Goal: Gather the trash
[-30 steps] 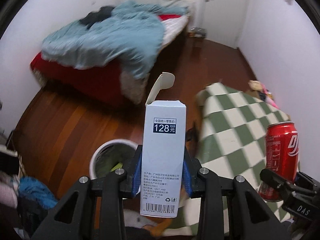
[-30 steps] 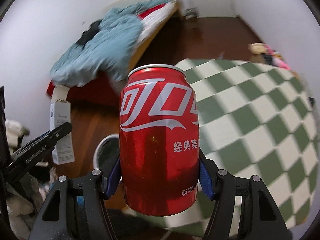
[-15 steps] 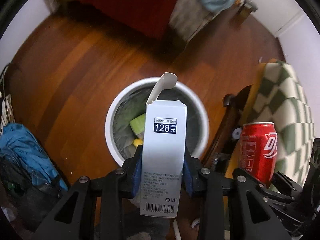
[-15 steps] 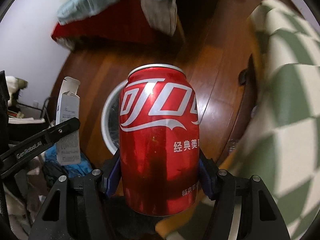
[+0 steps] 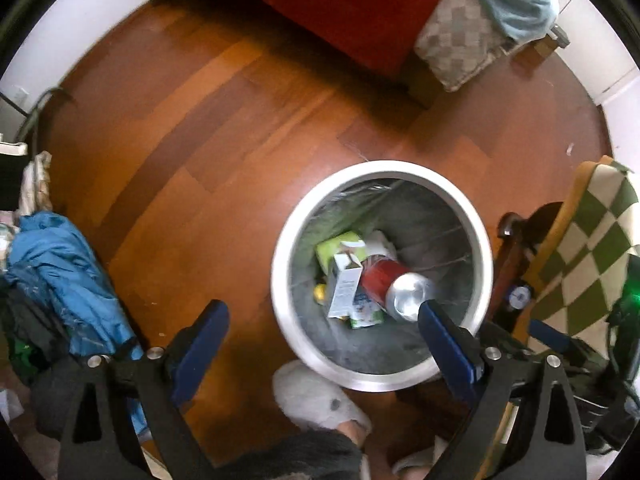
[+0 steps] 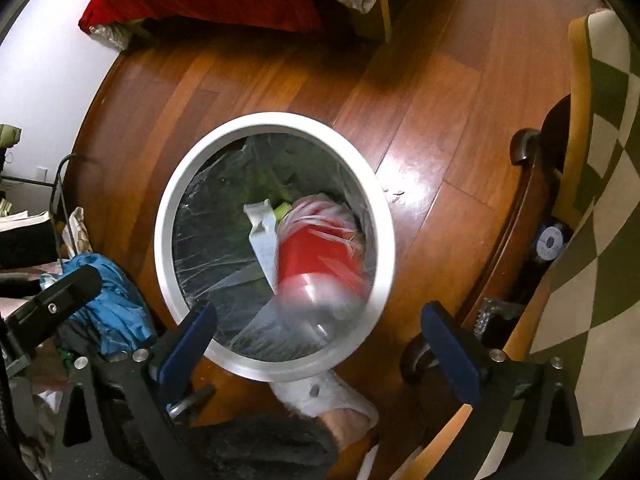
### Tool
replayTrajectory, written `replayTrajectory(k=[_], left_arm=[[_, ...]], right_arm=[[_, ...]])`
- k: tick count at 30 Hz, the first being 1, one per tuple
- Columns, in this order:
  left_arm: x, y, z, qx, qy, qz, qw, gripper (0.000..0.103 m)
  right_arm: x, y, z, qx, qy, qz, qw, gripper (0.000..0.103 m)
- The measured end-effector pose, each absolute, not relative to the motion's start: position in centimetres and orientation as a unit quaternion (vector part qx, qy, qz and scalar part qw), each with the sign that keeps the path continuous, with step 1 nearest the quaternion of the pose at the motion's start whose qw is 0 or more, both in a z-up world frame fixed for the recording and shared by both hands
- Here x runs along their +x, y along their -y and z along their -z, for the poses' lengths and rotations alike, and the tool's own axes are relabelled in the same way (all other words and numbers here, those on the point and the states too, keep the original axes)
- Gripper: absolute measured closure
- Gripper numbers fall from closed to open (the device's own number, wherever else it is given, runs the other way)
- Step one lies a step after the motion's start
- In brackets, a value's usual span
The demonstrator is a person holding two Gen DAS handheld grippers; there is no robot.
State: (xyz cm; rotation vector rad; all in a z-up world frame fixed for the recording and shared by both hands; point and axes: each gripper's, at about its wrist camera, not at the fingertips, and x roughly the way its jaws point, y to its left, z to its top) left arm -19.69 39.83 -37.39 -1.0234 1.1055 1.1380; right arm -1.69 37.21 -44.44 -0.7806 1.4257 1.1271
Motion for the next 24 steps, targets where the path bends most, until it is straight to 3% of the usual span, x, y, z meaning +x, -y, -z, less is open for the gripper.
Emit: replayTrajectory(k=[12, 24], left_arm=[[-19.6, -35.2, 35.1, -0.41, -0.488, -0.494, 0.591, 0.006], [-20.5, -29.5, 26.1, -0.374, -0.457, -0.504, 0.63, 0.006]], right_arm=[[-2.0, -32.1, 40.6, -0.344, -0.572, -0.467, 0.58, 0.0], [-2.2, -25.8, 31.3, -0.302, -0.55, -0.506, 0.592, 0.0]])
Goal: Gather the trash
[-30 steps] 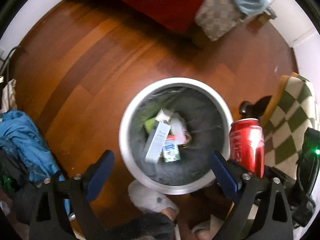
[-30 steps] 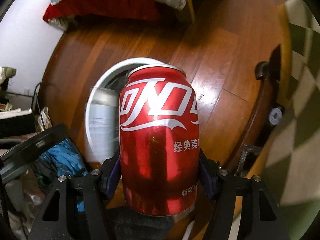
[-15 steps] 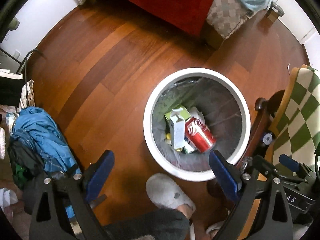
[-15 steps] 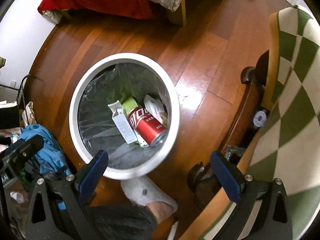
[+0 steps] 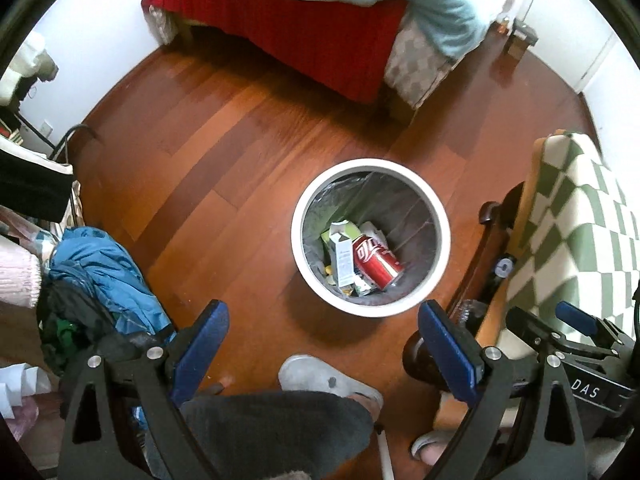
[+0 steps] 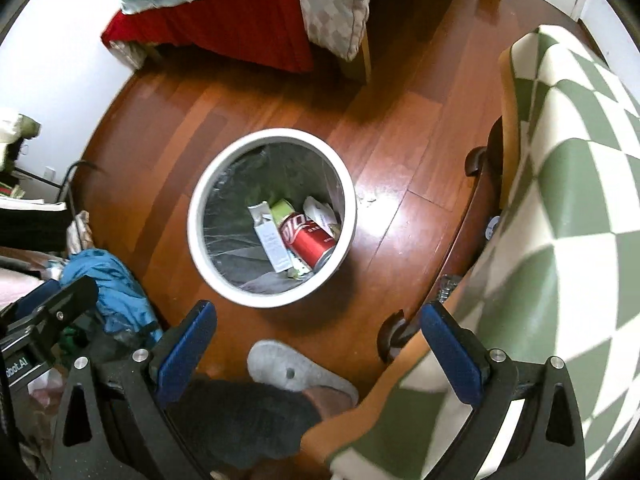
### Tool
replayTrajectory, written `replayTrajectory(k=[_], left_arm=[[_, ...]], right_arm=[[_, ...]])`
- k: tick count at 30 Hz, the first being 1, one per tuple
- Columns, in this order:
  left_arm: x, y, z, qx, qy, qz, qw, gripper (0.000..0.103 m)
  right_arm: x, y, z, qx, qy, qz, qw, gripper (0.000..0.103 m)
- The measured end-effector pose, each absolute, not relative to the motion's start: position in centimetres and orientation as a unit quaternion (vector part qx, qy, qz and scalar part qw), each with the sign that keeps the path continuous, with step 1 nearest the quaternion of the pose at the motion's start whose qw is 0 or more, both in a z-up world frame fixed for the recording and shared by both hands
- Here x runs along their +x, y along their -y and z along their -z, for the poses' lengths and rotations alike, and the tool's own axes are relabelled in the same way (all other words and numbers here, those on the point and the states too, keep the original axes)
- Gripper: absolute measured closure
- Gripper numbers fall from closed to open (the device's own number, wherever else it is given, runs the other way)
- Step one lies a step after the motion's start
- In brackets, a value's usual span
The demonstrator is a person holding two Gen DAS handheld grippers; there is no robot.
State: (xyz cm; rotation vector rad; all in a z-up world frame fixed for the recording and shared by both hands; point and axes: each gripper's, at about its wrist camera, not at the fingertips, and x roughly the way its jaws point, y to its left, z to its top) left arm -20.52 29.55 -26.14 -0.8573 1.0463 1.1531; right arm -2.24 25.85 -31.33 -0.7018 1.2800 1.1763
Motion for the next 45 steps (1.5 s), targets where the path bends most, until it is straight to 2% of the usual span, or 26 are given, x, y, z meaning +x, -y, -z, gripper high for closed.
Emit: replayTrajectory(k=[13, 24, 33, 45], left_arm=[[-20.8, -22.2, 13.7, -0.358, -0.393, -0.475, 0.701, 0.006], [-21.1, -17.5, 7.7, -0.373, -0.357, -0.439, 0.736, 0.006], [-22.2, -16.0, 4.8, -0.368, -0.328, -0.439, 0.751, 0.006], [-23.2, -16.2, 4.2, -0.369, -0.316, -0.442, 0.754, 0.006]], right_arm=[[-2.4, -17.4, 16.3, -0.251, -0.504, -0.587, 0.581, 0.0], [-2.5, -12.3, 6.6, -0.22, -0.481, -0.644, 0.552, 0.0], [-2.9, -10.7, 3.7, -0.218, -0.482, -0.659, 0.535, 0.0], [-4.1, -11.2, 2.4, -0.223, -0.476, -0.67, 0.525, 0.0]])
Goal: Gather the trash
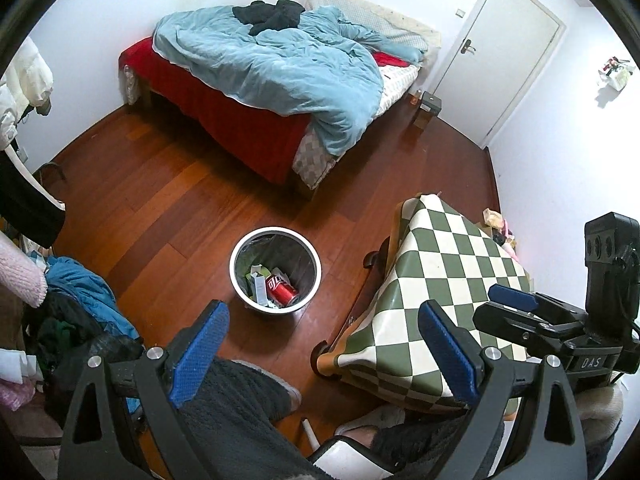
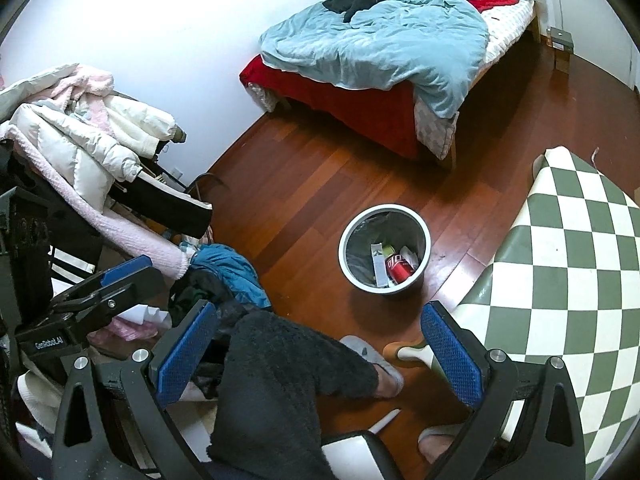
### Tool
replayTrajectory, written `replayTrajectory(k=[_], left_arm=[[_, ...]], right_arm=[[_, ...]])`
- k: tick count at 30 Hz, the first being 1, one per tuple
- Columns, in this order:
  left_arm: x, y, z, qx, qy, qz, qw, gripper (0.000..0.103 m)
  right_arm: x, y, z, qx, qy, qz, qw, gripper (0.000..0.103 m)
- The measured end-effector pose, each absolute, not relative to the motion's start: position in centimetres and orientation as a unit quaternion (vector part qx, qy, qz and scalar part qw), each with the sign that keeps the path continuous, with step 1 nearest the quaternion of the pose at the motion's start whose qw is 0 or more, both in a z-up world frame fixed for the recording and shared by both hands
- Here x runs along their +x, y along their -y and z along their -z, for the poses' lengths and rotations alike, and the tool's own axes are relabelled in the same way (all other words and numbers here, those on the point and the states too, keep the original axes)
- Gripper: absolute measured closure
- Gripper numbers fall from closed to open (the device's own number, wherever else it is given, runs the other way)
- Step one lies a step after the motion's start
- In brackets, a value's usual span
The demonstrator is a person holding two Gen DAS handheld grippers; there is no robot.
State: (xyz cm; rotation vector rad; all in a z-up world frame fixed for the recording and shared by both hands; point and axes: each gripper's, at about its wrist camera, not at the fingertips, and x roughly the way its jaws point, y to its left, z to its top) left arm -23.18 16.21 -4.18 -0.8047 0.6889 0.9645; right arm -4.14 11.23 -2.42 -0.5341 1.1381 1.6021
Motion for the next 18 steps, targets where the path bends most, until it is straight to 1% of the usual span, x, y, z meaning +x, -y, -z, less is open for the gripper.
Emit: replayTrajectory(k=[11, 15, 18], left_arm=[[-23.2, -17.1, 3.9, -0.375, -0.315, -0.442, 0.751, 0.006], [-22.9, -17.4, 4.2, -0.375, -0.326, -0.443, 0.746, 0.006], [-22.9, -17.5, 4.5, -0.38, -0.329, -0.44, 0.744, 0.003]], right_arm=[[-4.6, -12.2, 2.4, -0.231, -0.479, -0.668, 0.521, 0.0], [-4.2, -12.7, 2.5, -0.233, -0.479, -0.665, 0.523, 0.0], [-4.0, -13.0, 2.7, -0.237, -0.481, -0.663, 0.522, 0.0]])
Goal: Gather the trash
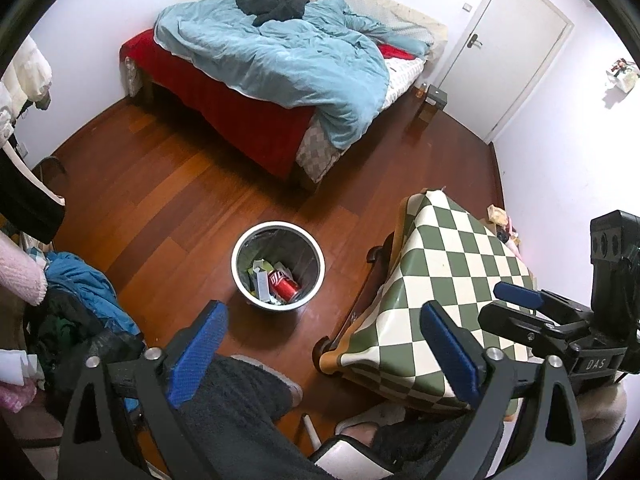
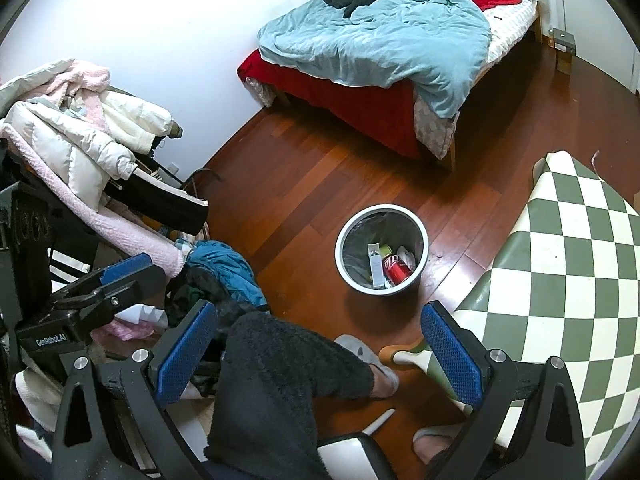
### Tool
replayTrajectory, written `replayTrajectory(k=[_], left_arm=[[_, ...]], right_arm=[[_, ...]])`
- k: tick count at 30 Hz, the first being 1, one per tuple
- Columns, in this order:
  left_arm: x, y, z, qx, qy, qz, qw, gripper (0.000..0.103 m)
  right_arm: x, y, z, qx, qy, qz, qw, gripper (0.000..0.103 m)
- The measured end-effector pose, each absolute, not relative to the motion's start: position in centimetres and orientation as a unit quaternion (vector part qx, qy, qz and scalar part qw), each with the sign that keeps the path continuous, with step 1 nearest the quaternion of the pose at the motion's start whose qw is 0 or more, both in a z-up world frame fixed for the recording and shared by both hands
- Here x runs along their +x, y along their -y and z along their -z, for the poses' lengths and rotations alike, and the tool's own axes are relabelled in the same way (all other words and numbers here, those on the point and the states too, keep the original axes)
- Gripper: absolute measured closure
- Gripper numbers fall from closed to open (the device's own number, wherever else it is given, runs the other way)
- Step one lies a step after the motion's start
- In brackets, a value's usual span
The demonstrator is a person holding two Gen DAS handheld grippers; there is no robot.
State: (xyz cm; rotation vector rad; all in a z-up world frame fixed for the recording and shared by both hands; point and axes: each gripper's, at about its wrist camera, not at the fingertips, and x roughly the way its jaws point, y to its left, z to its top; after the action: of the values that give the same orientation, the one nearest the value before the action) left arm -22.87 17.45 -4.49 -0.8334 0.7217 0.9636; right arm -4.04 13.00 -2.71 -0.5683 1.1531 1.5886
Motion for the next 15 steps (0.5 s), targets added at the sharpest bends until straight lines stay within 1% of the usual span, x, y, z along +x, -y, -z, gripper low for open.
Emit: replayTrajectory(k=[15], left_arm=[[-22.47, -17.53, 4.91, -0.386, -0.339, -0.427, 0.745, 0.002]], right_arm=[[-3.33, -13.56, 2.97, -0.246, -0.486, -0.654, 0.525, 0.0]])
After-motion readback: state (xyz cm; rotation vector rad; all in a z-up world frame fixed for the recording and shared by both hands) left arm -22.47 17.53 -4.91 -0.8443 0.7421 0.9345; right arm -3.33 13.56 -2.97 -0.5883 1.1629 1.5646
